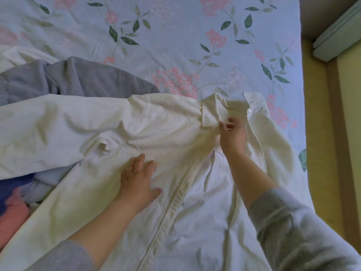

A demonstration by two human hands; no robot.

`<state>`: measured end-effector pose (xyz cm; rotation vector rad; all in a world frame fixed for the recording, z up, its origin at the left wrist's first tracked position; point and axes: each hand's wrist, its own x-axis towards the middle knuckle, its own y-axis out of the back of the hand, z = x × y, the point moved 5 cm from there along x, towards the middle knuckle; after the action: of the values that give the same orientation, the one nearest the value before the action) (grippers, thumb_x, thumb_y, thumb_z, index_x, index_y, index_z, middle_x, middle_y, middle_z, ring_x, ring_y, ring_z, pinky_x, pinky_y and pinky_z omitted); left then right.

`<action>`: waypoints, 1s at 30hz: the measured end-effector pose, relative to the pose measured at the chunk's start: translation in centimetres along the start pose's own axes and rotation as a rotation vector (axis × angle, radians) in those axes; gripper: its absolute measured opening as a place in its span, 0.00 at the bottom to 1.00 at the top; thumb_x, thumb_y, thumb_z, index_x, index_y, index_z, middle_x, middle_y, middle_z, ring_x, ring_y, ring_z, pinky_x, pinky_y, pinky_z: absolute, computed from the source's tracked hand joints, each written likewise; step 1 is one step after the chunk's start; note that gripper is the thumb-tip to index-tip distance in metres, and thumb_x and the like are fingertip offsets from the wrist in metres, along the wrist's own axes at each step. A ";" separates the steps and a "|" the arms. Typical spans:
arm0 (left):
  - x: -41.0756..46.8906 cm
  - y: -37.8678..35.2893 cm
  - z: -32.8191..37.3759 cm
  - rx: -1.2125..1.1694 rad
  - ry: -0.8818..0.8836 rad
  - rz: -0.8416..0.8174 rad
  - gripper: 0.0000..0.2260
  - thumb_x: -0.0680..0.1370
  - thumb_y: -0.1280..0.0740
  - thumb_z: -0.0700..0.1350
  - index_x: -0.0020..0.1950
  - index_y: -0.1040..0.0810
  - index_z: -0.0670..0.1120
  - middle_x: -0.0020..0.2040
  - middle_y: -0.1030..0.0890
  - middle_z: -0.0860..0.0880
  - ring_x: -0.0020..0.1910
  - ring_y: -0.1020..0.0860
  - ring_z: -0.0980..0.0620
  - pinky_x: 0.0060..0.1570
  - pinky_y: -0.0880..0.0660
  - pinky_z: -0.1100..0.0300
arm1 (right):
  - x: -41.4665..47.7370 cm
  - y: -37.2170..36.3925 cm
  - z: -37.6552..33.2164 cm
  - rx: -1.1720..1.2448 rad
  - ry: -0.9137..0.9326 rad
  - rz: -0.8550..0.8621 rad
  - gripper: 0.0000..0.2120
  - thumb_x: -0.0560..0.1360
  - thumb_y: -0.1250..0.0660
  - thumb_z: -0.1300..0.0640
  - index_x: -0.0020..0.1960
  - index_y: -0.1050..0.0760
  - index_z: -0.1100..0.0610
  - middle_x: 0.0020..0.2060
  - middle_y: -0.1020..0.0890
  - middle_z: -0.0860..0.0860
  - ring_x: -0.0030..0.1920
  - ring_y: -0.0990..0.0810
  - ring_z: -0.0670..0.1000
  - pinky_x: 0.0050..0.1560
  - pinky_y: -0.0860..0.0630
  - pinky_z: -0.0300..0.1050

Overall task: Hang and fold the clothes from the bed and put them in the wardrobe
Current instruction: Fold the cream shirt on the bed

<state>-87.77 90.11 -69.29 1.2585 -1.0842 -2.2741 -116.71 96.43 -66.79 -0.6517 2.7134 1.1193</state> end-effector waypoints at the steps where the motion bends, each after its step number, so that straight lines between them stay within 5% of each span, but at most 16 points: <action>1: -0.2 0.8 0.2 -0.039 -0.023 0.052 0.34 0.76 0.33 0.58 0.77 0.43 0.50 0.79 0.50 0.46 0.77 0.49 0.45 0.74 0.48 0.52 | -1.4 0.3 0.2 0.017 0.032 -0.017 0.15 0.79 0.36 0.54 0.65 0.27 0.57 0.50 0.21 0.47 0.46 0.22 0.43 0.44 0.29 0.29; 4: -1.4 2.4 1.3 -0.127 -0.093 0.125 0.23 0.78 0.34 0.50 0.71 0.31 0.46 0.70 0.31 0.48 0.68 0.32 0.47 0.66 0.36 0.57 | -5.8 2.7 1.8 0.006 0.041 -0.066 0.11 0.79 0.38 0.58 0.60 0.23 0.55 0.45 0.21 0.42 0.43 0.24 0.38 0.37 0.31 0.25; 7: -3.9 1.9 3.7 -0.242 -0.135 0.088 0.16 0.77 0.33 0.46 0.63 0.25 0.46 0.60 0.24 0.49 0.59 0.25 0.48 0.59 0.28 0.56 | -10.6 6.9 5.7 0.032 -0.059 -0.058 0.09 0.78 0.38 0.61 0.55 0.21 0.54 0.44 0.18 0.48 0.44 0.20 0.48 0.47 0.23 0.41; 9: -6.0 0.6 5.2 -0.311 -0.142 0.027 0.12 0.76 0.32 0.44 0.59 0.24 0.45 0.53 0.22 0.49 0.52 0.22 0.49 0.55 0.26 0.55 | -14.1 10.2 8.7 0.047 -0.144 0.002 0.10 0.77 0.38 0.63 0.54 0.21 0.55 0.44 0.17 0.50 0.45 0.19 0.51 0.49 0.22 0.46; 15: -12.5 -5.4 9.6 -0.404 -0.127 -0.153 0.08 0.75 0.31 0.45 0.53 0.23 0.47 0.40 0.22 0.56 0.38 0.24 0.60 0.38 0.29 0.69 | -26.3 18.3 18.0 0.012 -0.367 0.183 0.09 0.77 0.37 0.62 0.54 0.21 0.54 0.42 0.19 0.45 0.45 0.20 0.47 0.40 0.28 0.37; 19: -16.6 -9.5 13.2 -0.403 -0.211 -0.231 0.03 0.75 0.31 0.45 0.48 0.23 0.49 0.40 0.22 0.53 0.35 0.24 0.58 0.39 0.27 0.67 | -33.2 20.3 23.6 -0.166 -0.480 0.146 0.21 0.75 0.33 0.58 0.68 0.29 0.58 0.62 0.25 0.54 0.62 0.27 0.55 0.59 0.29 0.49; 22: -18.5 -12.3 15.8 -0.375 -0.277 -0.272 0.02 0.76 0.33 0.46 0.48 0.22 0.51 0.38 0.24 0.54 0.38 0.24 0.57 0.41 0.27 0.69 | -35.8 20.9 26.2 -0.069 -0.565 0.148 0.33 0.74 0.30 0.55 0.76 0.39 0.57 0.71 0.35 0.56 0.70 0.34 0.56 0.67 0.33 0.51; 24: -19.2 -14.3 17.2 -0.321 -0.279 -0.326 0.08 0.76 0.33 0.48 0.54 0.23 0.51 0.46 0.22 0.53 0.44 0.23 0.56 0.45 0.26 0.65 | -36.3 21.1 27.5 -0.087 -0.556 0.135 0.33 0.75 0.30 0.54 0.76 0.40 0.56 0.72 0.36 0.55 0.71 0.35 0.56 0.67 0.33 0.50; 27: -19.2 -17.0 18.8 -0.077 -0.240 -0.385 0.29 0.75 0.31 0.58 0.72 0.34 0.47 0.66 0.29 0.47 0.62 0.26 0.49 0.55 0.28 0.59 | -36.2 21.6 28.9 -0.197 -0.509 0.146 0.29 0.76 0.31 0.55 0.74 0.36 0.57 0.70 0.34 0.55 0.69 0.35 0.57 0.67 0.32 0.50; 30: -19.4 -18.9 20.2 0.000 -0.215 -0.352 0.32 0.74 0.31 0.60 0.73 0.35 0.48 0.66 0.32 0.45 0.61 0.27 0.47 0.55 0.29 0.59 | -37.3 22.7 29.8 -0.162 -0.465 0.252 0.14 0.76 0.34 0.58 0.62 0.27 0.56 0.56 0.25 0.51 0.57 0.26 0.54 0.54 0.27 0.48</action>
<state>-92.18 123.46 -65.65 1.3157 -0.9940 -2.7242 -94.35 144.19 -63.01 -0.0455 2.3603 1.3566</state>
